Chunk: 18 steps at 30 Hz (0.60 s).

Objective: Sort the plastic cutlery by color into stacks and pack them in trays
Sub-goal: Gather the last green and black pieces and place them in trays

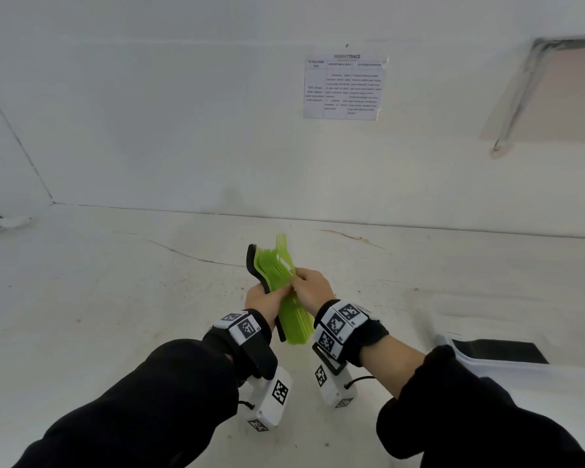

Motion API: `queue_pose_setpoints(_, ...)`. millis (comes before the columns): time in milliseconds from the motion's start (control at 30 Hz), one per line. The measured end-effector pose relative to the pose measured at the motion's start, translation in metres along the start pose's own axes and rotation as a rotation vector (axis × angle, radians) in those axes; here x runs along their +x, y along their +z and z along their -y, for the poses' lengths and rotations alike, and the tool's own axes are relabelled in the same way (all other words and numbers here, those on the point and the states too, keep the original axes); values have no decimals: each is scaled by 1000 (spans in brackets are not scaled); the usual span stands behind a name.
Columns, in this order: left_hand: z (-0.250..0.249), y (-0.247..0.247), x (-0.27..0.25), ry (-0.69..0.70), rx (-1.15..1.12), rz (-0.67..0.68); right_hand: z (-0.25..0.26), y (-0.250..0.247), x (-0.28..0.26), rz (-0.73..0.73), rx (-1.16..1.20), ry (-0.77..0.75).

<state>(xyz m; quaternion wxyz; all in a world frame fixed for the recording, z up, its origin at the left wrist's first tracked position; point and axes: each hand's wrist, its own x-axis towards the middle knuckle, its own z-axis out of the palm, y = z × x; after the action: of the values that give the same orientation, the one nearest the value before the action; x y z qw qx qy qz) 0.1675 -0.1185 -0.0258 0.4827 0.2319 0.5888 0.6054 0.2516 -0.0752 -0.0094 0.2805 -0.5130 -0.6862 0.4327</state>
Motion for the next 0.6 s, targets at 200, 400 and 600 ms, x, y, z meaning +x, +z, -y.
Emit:
queue_pose_setpoints(200, 10, 11, -12, 14, -26, -20, -7, -17, -22, -69, 29, 18)
queue_pose_setpoints(400, 15, 15, -14, 33, 21, -12, -11, -20, -30, -111, 10, 29)
queue_pose_setpoints(600, 11, 19, -18, 37, 22, 24, -16, -24, -35, -76, 27, 19)
